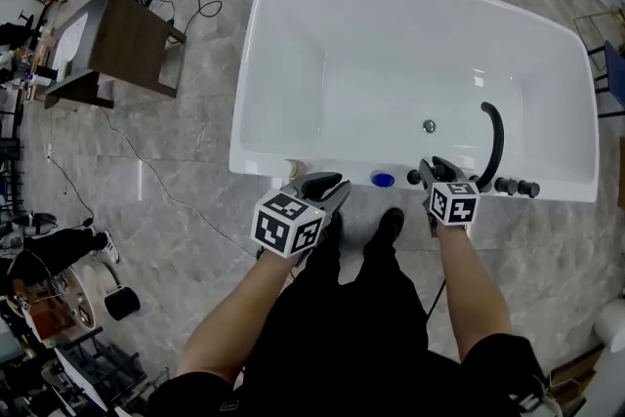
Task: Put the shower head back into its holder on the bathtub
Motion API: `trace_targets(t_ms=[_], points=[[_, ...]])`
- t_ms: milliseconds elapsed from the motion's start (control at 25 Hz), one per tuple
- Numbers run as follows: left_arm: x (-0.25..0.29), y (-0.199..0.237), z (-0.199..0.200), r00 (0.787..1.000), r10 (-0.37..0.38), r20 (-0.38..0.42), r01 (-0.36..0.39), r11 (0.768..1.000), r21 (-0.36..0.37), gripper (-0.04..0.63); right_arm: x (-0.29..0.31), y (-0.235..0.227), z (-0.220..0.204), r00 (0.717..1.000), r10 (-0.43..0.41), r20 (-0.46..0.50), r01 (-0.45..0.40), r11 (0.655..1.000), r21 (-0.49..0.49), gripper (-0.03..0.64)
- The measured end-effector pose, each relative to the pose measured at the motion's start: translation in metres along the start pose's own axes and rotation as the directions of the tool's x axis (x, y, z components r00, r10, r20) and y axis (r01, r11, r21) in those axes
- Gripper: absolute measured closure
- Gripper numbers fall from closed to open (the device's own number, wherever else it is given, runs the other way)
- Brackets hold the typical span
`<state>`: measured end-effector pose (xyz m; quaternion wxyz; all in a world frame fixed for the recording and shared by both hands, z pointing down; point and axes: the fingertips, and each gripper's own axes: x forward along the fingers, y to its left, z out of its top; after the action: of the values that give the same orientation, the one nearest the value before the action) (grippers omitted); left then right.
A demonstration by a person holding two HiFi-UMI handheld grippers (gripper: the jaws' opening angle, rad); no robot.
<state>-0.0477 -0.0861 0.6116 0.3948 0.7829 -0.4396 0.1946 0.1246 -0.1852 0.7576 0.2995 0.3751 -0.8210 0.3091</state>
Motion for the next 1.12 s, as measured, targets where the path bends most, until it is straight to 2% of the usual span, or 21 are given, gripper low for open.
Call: trace_targets(t_ms=[240, 520, 760, 1120], points=[[0.007, -0.006, 0.008, 1.000, -0.023, -0.001, 0.023, 1.000, 0.007, 0.509, 0.001, 0.009, 0.000, 0.999, 0.032, -0.032, -0.031, 0.999, 0.016, 0.454], [-0.001, -0.008, 0.024, 0.999, -0.031, 0.012, 0.030, 0.999, 0.036, 0.511, -0.020, 0.028, 0.012, 0.997, 0.067, 0.047, -0.071, 0.992, 0.101, 0.399], [-0.007, -0.012, 0.038, 0.998, -0.039, 0.045, 0.036, 0.997, 0.072, 0.514, -0.044, 0.037, 0.018, 0.993, 0.072, 0.090, -0.081, 0.991, 0.109, 0.403], [-0.018, -0.027, 0.049, 0.992, -0.093, 0.089, 0.083, 0.990, 0.111, 0.517, -0.091, 0.042, 0.028, 0.988, 0.046, 0.147, -0.063, 0.991, 0.118, 0.461]])
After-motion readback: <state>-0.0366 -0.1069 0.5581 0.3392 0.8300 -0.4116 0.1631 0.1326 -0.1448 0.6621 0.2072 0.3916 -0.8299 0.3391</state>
